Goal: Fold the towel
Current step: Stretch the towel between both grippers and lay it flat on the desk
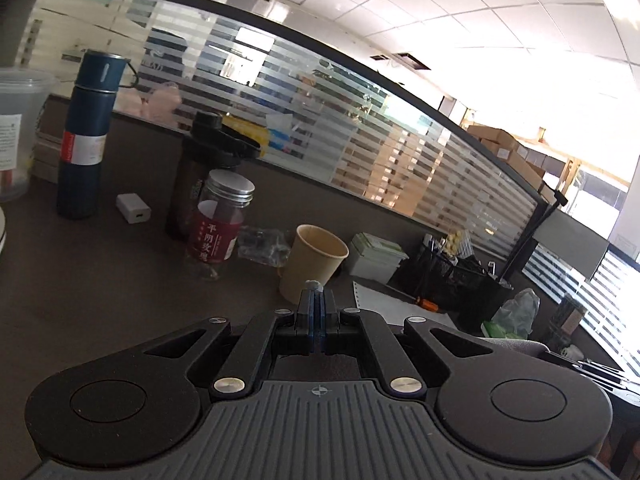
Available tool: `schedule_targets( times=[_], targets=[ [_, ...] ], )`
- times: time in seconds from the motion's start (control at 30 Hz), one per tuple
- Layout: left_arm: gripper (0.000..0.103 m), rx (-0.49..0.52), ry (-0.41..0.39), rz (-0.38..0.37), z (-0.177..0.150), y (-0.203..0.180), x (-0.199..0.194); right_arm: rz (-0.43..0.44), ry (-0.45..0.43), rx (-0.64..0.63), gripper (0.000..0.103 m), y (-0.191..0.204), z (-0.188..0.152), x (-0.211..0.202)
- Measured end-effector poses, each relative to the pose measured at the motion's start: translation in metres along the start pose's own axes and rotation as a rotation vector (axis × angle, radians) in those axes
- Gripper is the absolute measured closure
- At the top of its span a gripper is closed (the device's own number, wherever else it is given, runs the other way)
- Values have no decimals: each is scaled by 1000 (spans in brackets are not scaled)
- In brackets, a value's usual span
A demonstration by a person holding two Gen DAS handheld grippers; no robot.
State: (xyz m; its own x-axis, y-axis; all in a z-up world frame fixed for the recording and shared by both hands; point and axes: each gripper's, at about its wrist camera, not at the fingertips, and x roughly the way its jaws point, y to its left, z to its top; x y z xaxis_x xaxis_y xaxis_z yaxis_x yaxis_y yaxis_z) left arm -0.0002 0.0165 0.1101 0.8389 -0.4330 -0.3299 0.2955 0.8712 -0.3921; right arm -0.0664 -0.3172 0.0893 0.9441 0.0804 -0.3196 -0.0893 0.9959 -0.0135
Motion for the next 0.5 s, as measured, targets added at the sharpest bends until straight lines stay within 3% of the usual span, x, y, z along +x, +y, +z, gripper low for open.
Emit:
schedule_targets(
  times=[0.1,0.2,0.5],
  targets=[
    [99,35,-56,-15,12,-10,-9,1,-41,-7,96,0,13,-2],
    [99,38,-50,-6,9,-12,-15,3,-69,-4,96,-3,16,-10],
    [98,-18,167,40,-73,12,-22,48,143,14,96,-2,-57,-5]
  ],
)
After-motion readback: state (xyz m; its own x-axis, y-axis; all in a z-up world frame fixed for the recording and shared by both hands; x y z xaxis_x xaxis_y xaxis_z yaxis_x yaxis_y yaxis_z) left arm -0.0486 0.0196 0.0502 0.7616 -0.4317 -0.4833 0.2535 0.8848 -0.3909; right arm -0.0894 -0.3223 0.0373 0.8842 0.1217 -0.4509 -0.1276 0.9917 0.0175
